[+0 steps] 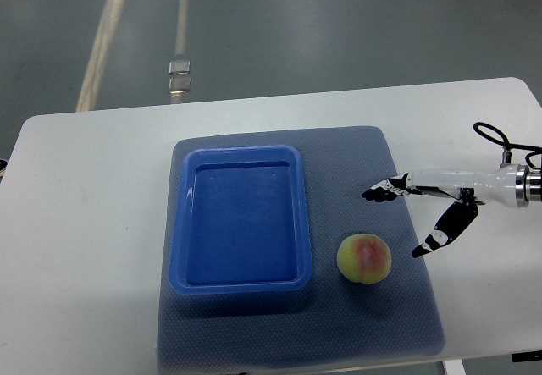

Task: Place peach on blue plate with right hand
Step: 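Swing the right hand down and open it above the peach, then close the right hand fingers around the peach and lift it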

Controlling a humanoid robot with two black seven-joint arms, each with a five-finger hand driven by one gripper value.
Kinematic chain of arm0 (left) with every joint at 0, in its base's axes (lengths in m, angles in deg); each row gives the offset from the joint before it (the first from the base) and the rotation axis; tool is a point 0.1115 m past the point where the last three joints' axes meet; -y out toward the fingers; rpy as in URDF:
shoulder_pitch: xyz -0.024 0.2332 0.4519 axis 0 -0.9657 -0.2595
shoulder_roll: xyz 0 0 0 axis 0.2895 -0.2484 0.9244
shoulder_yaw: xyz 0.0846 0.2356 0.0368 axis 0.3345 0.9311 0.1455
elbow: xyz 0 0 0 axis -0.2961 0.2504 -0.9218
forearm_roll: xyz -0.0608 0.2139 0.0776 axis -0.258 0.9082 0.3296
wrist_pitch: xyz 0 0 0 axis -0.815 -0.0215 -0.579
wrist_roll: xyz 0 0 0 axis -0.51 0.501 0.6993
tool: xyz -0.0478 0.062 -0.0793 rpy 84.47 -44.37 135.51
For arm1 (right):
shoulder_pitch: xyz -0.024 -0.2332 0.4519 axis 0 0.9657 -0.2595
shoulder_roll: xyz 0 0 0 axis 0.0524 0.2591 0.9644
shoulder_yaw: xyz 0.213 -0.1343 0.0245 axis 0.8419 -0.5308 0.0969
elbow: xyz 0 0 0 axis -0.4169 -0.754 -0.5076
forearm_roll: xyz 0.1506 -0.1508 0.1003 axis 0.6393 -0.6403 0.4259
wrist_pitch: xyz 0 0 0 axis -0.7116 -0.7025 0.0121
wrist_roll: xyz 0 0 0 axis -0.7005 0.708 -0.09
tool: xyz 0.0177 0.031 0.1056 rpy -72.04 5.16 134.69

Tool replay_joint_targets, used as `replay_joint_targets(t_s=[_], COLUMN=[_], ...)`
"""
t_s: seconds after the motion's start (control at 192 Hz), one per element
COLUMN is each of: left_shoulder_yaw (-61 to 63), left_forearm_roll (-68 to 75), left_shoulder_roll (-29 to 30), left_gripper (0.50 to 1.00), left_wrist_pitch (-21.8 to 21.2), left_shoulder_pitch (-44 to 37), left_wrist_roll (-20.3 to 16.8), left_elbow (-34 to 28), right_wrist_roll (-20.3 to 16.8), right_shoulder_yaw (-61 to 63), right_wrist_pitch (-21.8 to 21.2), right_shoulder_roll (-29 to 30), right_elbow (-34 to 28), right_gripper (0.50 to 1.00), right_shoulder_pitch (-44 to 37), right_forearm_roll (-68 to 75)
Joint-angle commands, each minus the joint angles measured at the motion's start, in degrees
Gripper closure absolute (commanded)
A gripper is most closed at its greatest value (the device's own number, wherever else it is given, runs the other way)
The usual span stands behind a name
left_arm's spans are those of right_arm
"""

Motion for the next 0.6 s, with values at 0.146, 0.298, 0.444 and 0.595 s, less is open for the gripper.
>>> replay_joint_targets(t_s=[0.146,0.298,0.444,0.595], left_shoulder_yaw=[0.0,0.0,0.0,0.0], left_forearm_roll=[0.0,0.0,0.0,0.0], left_shoulder_roll=[0.0,0.0,0.0,0.0], left_gripper=[0.5,0.5,0.5,0.5], left_wrist_pitch=[0.0,0.0,-0.1,-0.1], left_shoulder_pitch=[0.0,0.0,0.0,0.0], left_wrist_roll=[0.2,0.2,0.2,0.2], left_elbow=[0.0,0.0,0.0,0.0], right_wrist_roll=[0.1,0.1,0.3,0.4], right_shoulder_yaw=[-0.8,-1.3,-1.6,-2.1], right_wrist_pitch=[6.4,9.7,12.2,13.6], right_shoulder_roll=[4.5,5.8,6.7,7.6], right_elbow=[0.3,0.6,0.7,0.8], right_gripper=[0.56,0.562,0.576,0.666], right_shoulder_pitch=[4.6,5.9,6.8,7.5], right_forearm_roll=[-5.0,-6.5,-8.0,-8.9])
